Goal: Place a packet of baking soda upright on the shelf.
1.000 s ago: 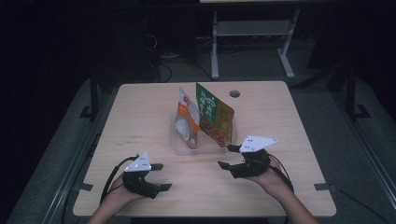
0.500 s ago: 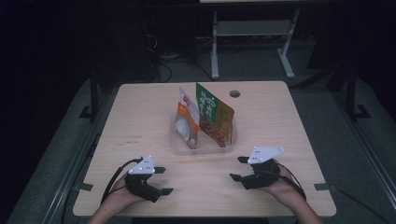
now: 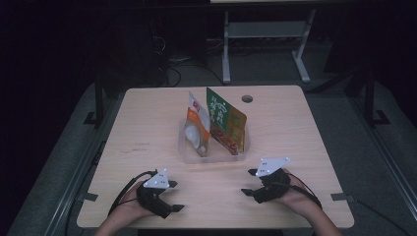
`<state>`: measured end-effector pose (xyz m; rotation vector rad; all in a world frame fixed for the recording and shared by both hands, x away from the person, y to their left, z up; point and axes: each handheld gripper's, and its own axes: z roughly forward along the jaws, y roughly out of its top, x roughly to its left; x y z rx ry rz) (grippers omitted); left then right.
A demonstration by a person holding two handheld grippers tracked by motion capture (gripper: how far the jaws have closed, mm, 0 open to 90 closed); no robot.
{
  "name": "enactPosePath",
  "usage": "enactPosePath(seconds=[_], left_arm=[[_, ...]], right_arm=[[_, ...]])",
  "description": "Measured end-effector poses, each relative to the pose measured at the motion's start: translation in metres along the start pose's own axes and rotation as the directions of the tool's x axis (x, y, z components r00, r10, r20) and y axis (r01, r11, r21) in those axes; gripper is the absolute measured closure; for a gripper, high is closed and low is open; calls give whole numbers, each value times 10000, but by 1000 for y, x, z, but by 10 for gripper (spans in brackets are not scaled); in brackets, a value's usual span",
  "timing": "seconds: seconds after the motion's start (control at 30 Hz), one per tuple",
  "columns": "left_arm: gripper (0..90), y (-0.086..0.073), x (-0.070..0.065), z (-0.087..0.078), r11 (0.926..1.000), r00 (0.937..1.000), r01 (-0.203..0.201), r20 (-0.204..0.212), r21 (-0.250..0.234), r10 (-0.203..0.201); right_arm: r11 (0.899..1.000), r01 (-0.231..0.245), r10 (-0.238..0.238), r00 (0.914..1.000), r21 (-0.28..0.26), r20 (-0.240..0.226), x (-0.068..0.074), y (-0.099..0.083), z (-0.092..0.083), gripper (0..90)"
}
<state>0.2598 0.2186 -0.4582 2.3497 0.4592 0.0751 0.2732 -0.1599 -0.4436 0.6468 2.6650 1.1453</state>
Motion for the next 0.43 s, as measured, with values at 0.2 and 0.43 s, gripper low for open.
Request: enactPosePath(seconds=[0.2, 0.43], left_arm=[[168, 0, -1, 3, 10000, 10000, -24, 50, 84, 23], [168, 0, -2, 5, 9998, 9998, -126, 134, 147, 124]], right_arm=[[9988, 399, -402, 9991, 286, 103, 0, -1, 5, 302], [9989, 373, -376, 9993, 276, 93, -1, -1, 6, 301]])
